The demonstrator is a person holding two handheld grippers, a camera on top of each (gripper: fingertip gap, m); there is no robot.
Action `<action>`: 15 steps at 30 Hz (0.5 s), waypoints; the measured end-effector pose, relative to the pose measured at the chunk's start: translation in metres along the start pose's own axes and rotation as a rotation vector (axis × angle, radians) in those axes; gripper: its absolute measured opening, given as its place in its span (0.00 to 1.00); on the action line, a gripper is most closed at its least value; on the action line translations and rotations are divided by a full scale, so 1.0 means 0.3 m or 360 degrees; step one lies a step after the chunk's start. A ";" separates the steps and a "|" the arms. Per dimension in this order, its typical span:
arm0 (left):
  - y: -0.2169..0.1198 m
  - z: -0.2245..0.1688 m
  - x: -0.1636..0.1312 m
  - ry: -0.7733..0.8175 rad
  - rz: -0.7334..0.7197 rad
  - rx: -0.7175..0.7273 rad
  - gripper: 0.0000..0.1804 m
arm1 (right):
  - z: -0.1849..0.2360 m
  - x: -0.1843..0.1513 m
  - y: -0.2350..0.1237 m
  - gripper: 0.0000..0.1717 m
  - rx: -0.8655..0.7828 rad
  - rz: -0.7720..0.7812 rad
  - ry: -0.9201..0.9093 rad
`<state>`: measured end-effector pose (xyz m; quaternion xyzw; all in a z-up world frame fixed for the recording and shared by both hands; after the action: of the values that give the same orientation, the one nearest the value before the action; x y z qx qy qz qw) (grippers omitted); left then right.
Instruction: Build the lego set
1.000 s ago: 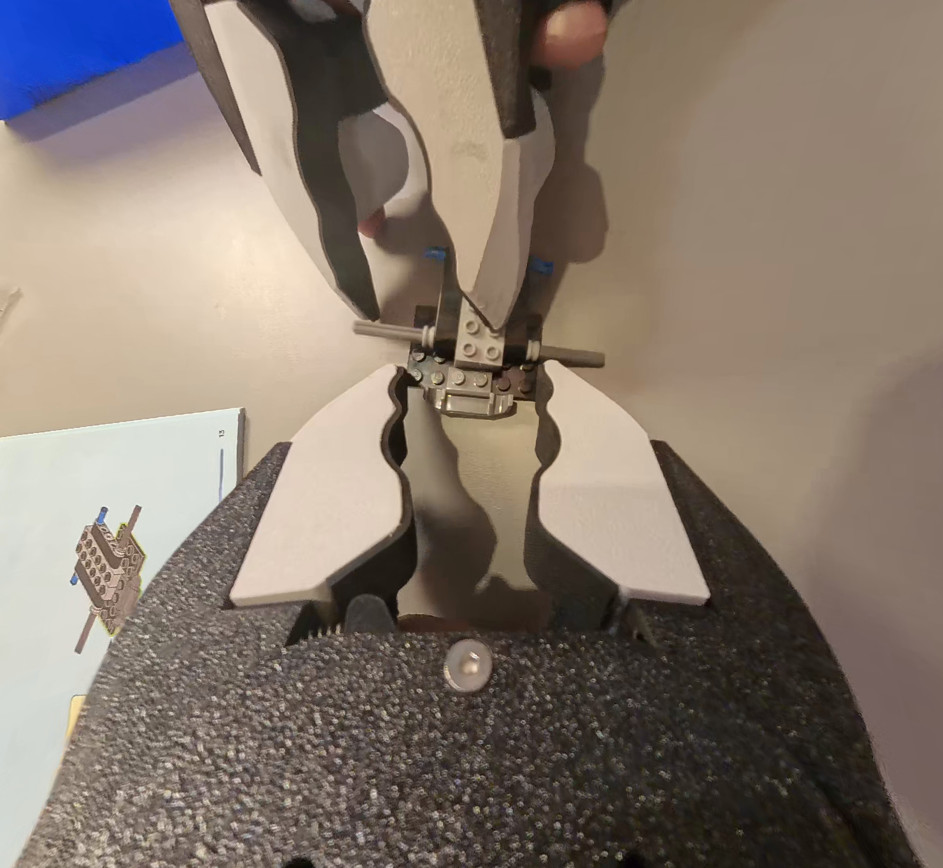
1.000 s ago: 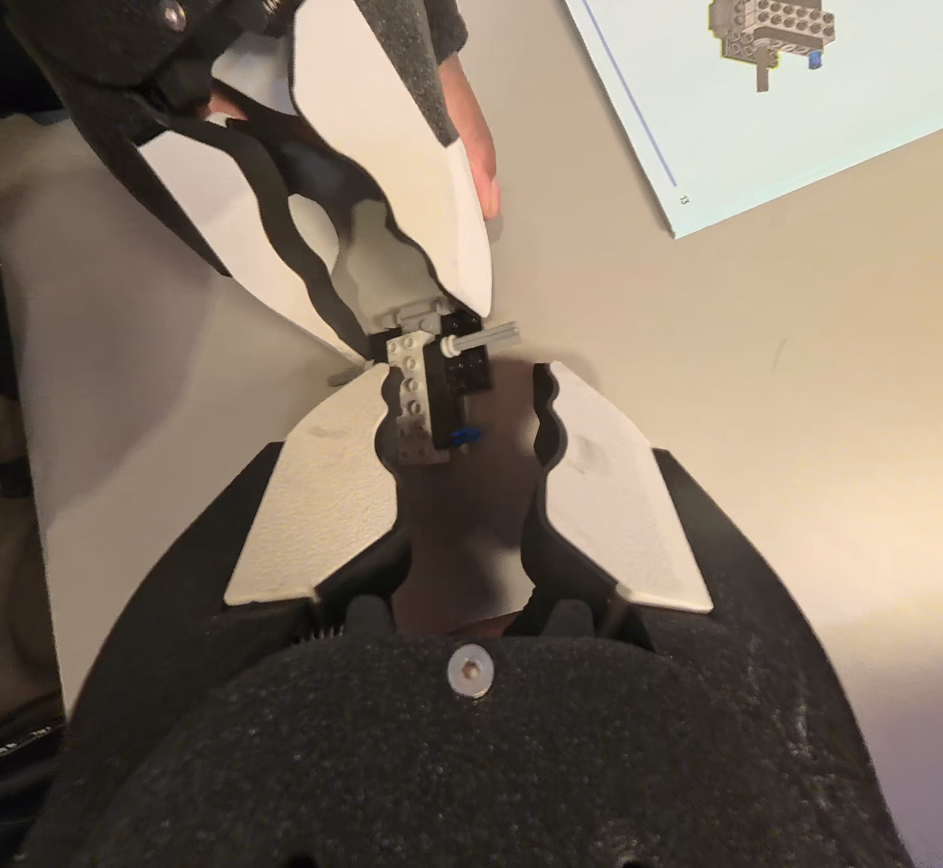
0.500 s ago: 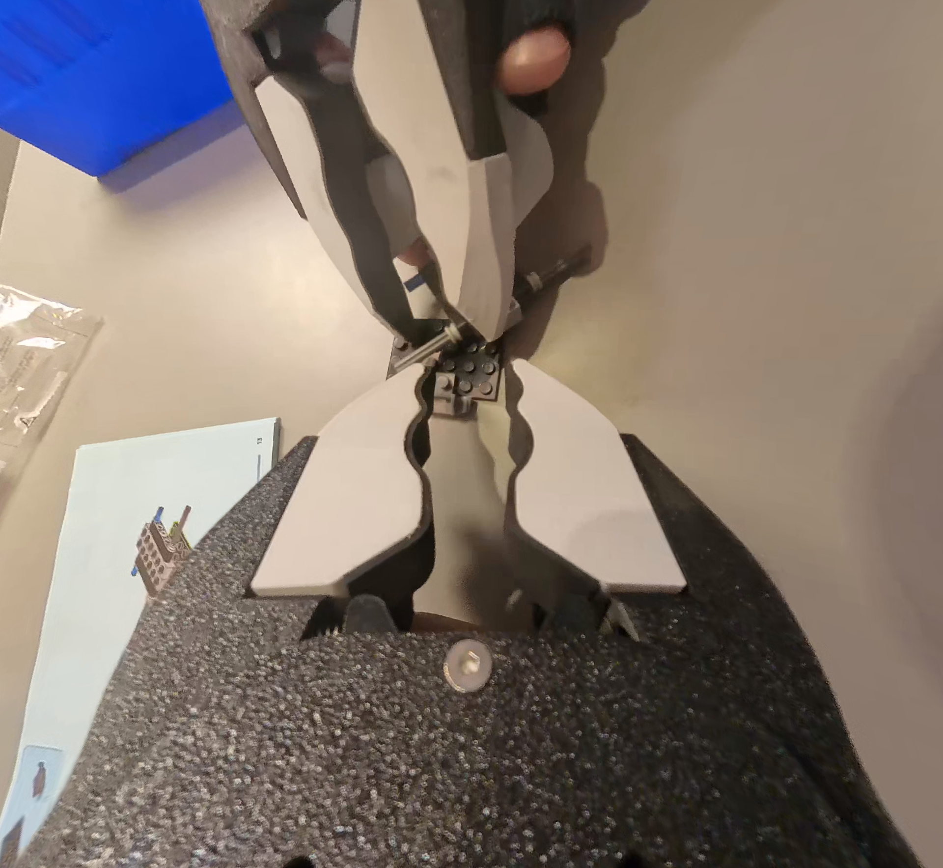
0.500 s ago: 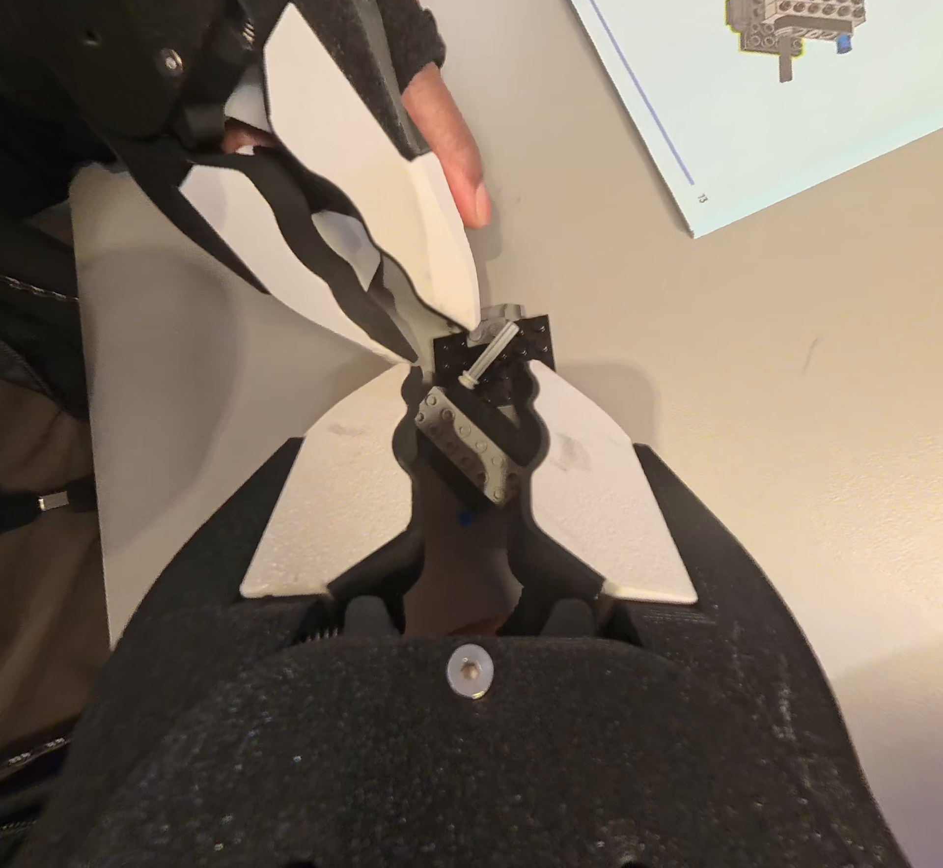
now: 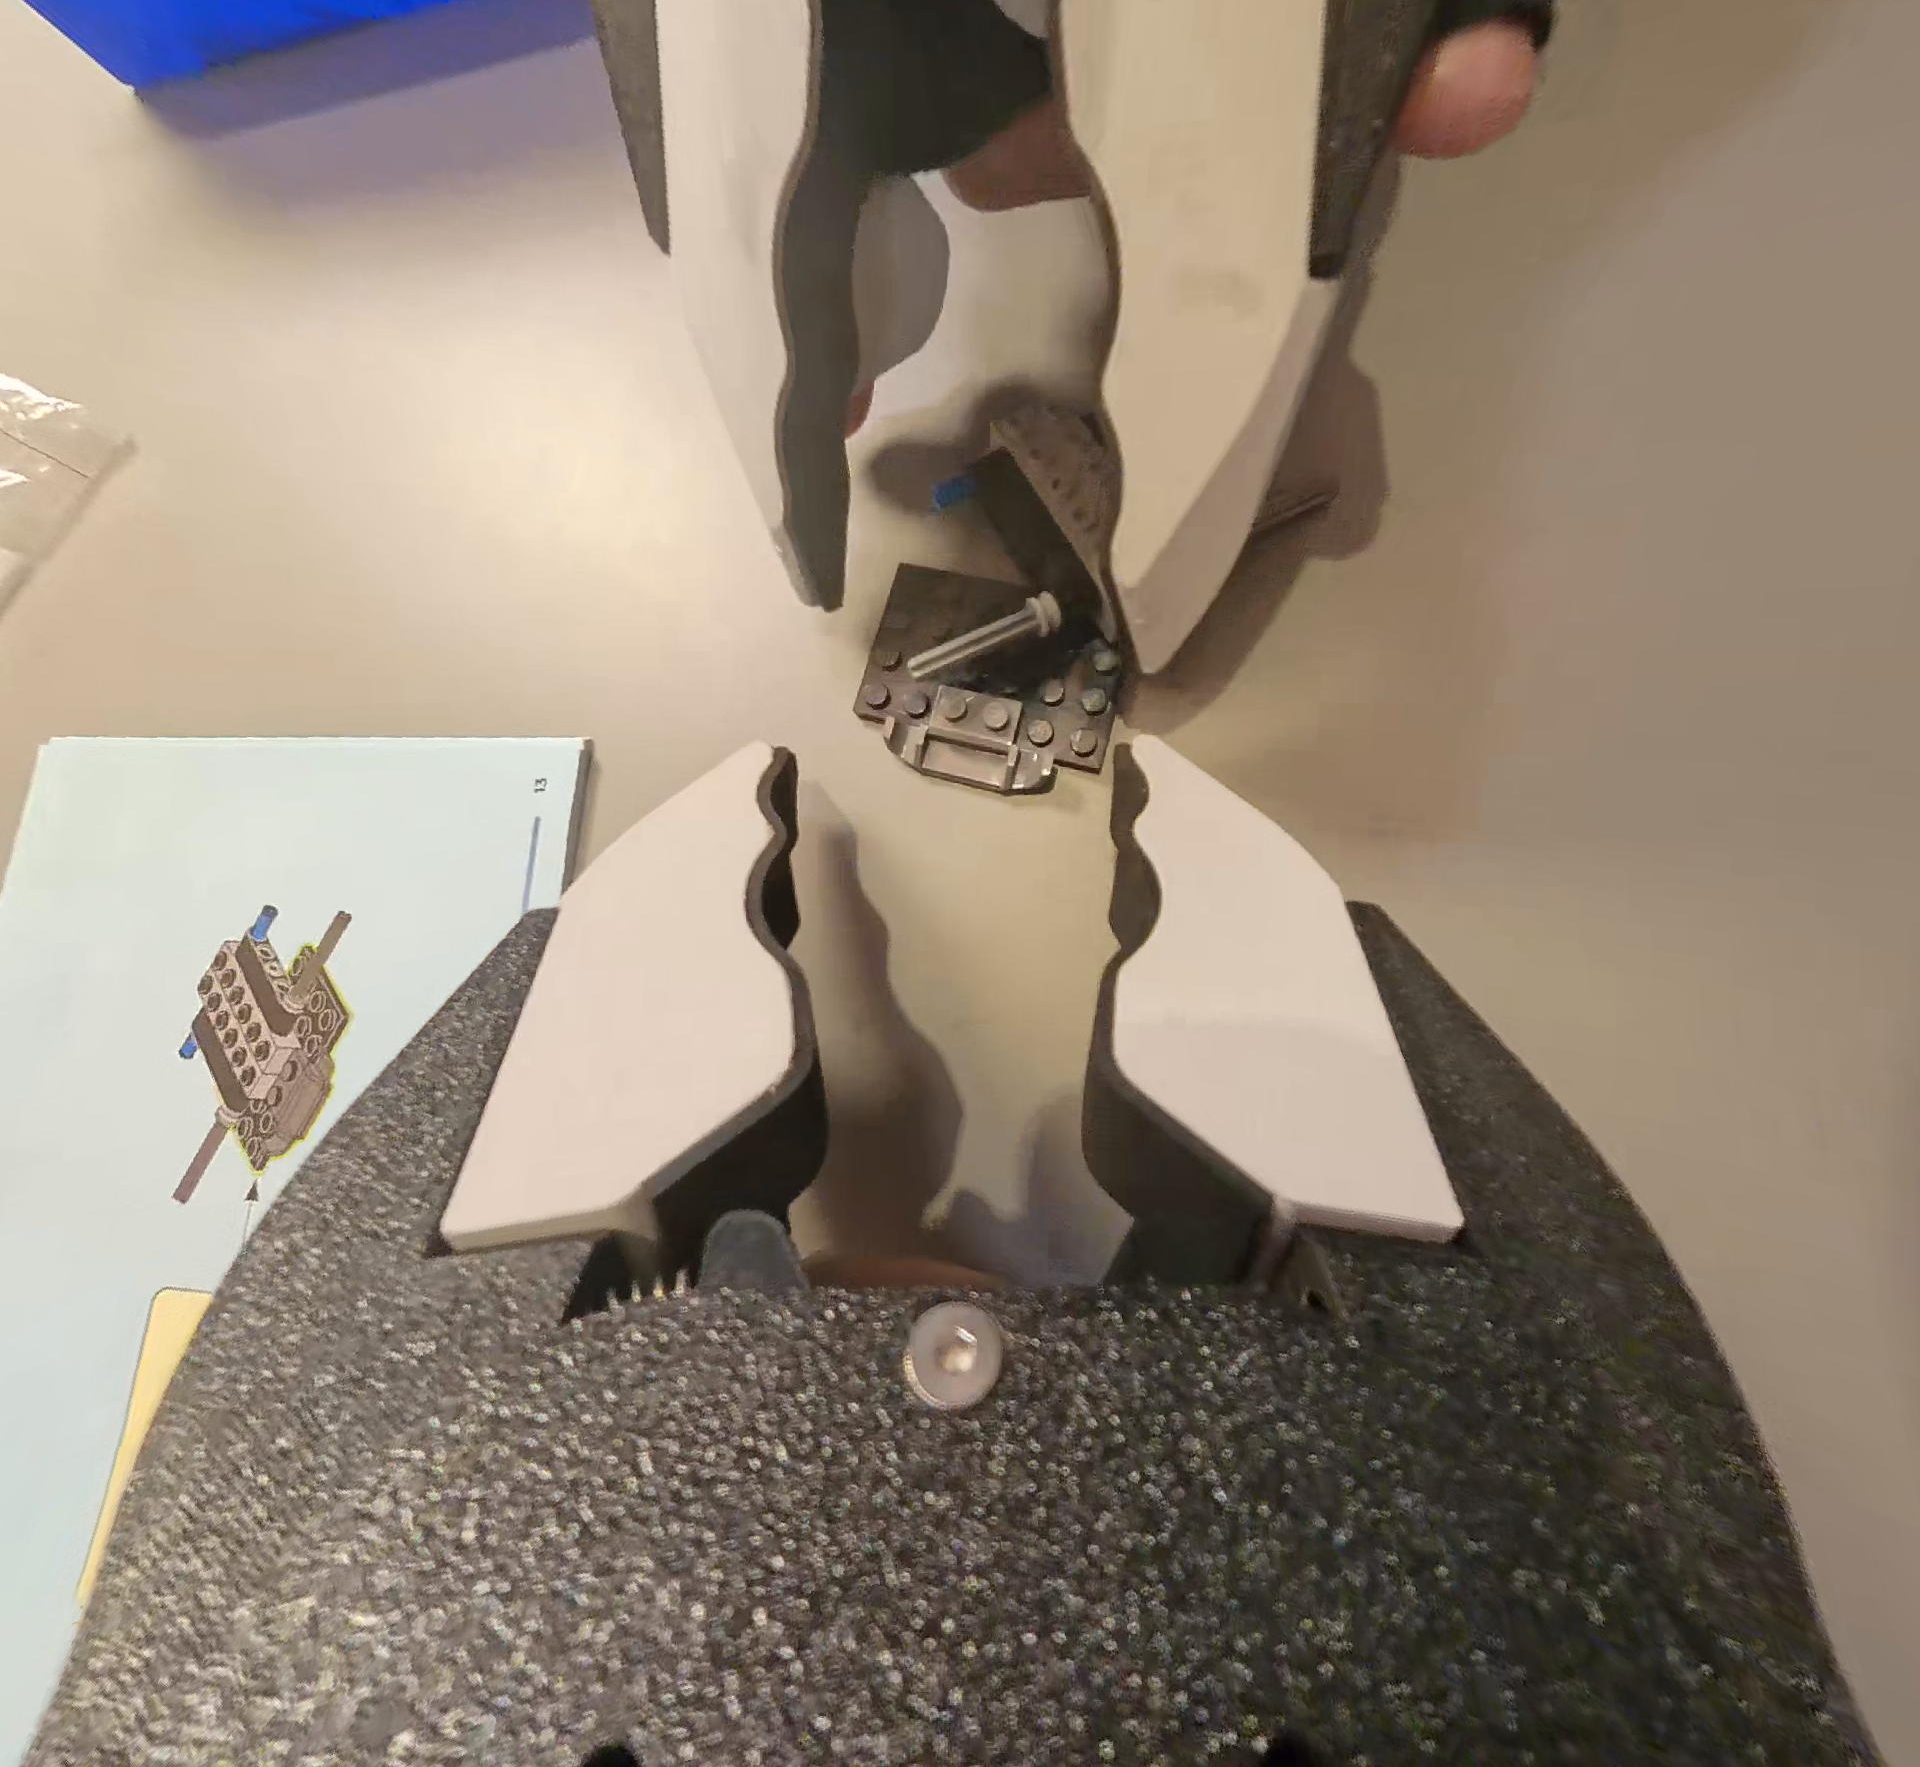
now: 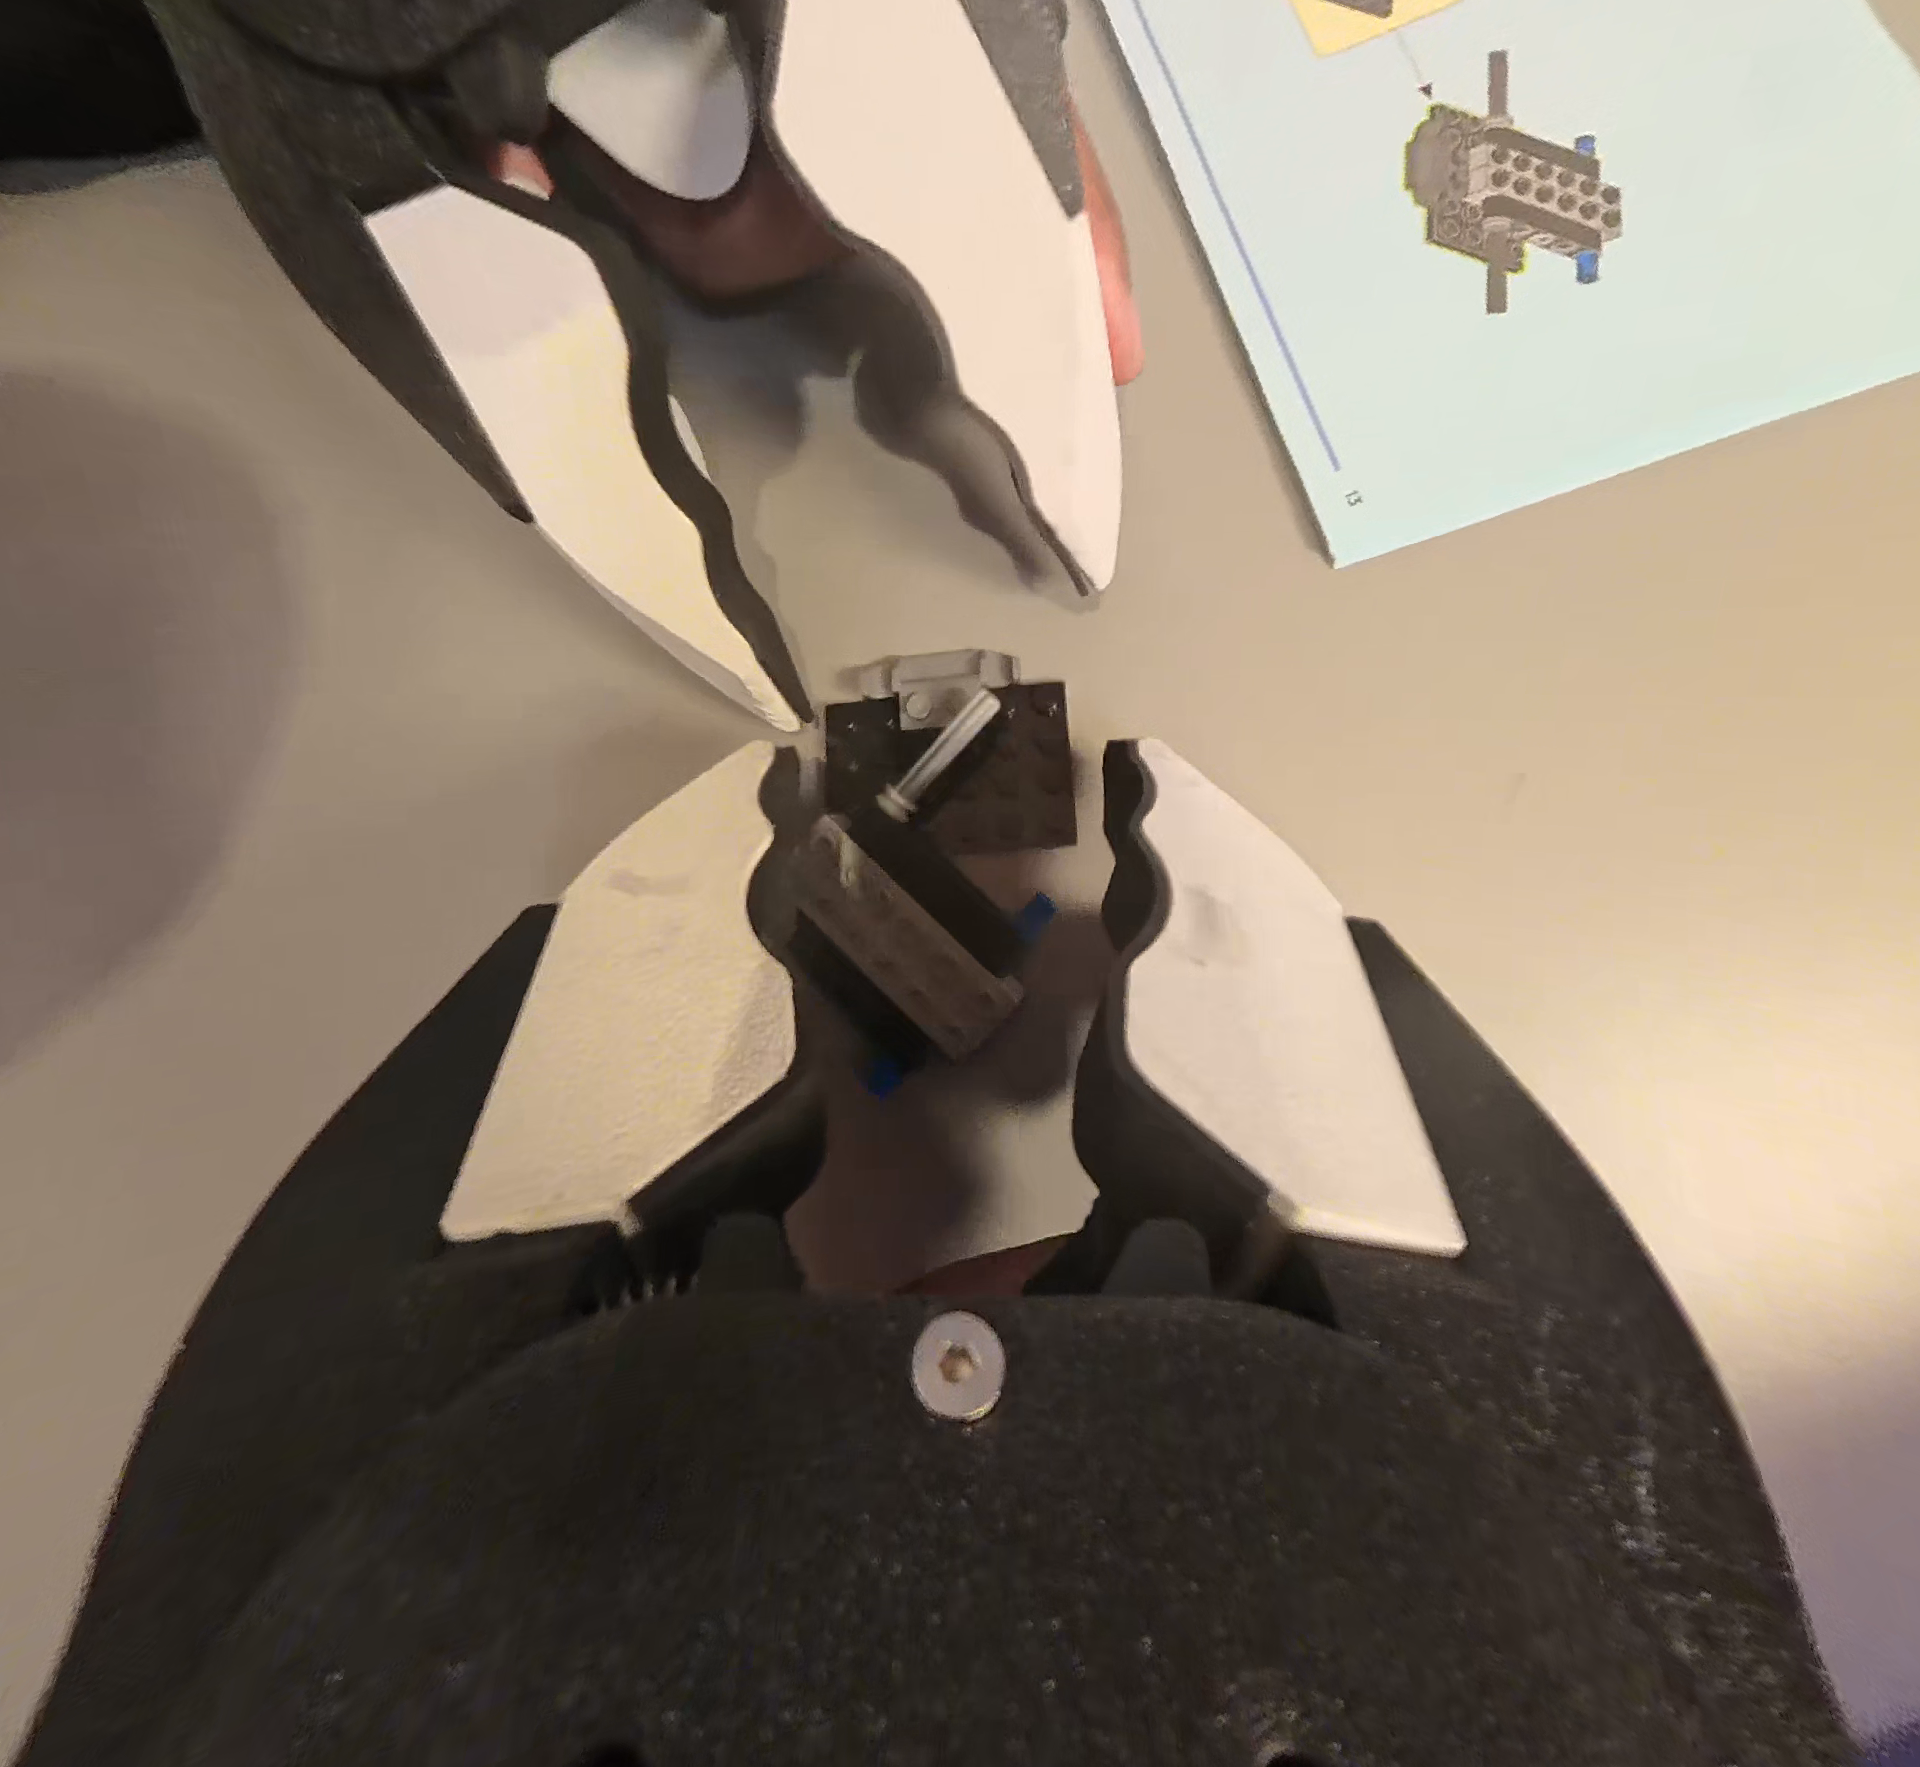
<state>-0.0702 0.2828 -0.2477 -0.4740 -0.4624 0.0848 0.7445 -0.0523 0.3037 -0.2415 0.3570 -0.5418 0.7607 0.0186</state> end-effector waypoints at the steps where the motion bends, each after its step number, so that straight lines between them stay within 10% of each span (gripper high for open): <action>1: -0.002 0.000 -0.004 -0.0005 0.0004 0.0009 0.32 | 0.003 0.006 0.000 0.35 -0.0025 0.0012 -0.0015; 15: -0.044 -0.022 -0.049 -0.0183 0.0005 -0.0012 0.31 | 0.009 0.005 0.056 0.28 -0.0196 0.0308 -0.0154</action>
<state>-0.0775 0.2633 -0.2469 -0.4718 -0.5041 0.1114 0.7148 -0.0589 0.2940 -0.2540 0.3376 -0.6196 0.7061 -0.0592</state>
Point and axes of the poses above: each gripper's, where its closed fingertips meet, y out along the fingers, x out of its top, z = x × y across the jaws, the point moved 1 cm from there along -y, back along the fingers, and after that the axes turned 8 degrees about z, right-handed, at the moved point
